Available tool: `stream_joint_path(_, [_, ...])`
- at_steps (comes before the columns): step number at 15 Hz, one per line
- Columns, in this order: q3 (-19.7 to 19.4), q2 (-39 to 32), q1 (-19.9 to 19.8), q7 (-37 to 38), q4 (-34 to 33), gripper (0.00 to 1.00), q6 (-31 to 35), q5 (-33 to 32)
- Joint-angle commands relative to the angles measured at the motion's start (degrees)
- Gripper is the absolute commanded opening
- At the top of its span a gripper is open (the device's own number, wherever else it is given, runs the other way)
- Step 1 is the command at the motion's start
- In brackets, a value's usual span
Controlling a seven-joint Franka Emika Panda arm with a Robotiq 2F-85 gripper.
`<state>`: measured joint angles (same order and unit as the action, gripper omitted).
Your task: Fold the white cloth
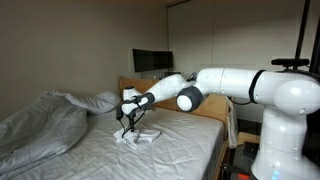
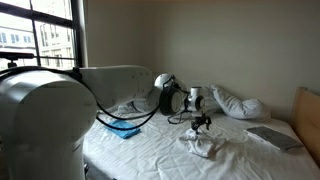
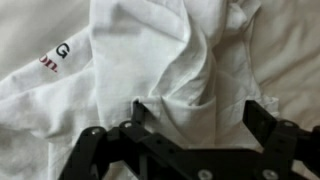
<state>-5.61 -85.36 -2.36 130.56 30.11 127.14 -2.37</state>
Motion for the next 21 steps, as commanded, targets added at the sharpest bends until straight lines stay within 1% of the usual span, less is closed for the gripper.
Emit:
stream_joint_path(1, [3.8, 0.0, -1.7, -1.3, -2.4, 1.00, 0.4, 5.0])
stream_joint_path(4, [6.0, 0.1, -2.9, -0.9, -3.7, 1.00, -0.8, 8.3])
stream_joint_path(8, [9.4, 0.1, -5.0, -1.6, -3.5, 1.00, -1.9, 13.0])
stream_joint_path(11, [11.0, 0.1, -6.4, -0.5, -4.5, 1.00, -7.0, 15.6])
stream_joint_path(12, [11.4, 0.1, -6.8, -0.1, -5.2, 1.00, -10.0, 16.2])
stream_joint_path(14, [11.6, 0.1, -7.5, 1.6, -7.0, 1.00, -17.4, 16.9])
stream_joint_path(15, [11.1, 0.1, -7.6, 3.4, -8.3, 1.00, -21.6, 16.7])
stream_joint_path(17, [10.0, 0.2, -7.6, 5.4, -10.0, 1.00, -27.0, 15.5])
stream_joint_path(18, [9.3, 2.2, -7.6, 5.4, -7.0, 1.00, -27.2, 14.7])
stream_joint_path(19, [8.5, 1.8, -7.4, 5.1, -8.4, 1.00, -28.8, 13.8])
stream_joint_path(21, [6.5, 1.8, -6.8, 2.2, -8.4, 1.00, -29.4, 11.6])
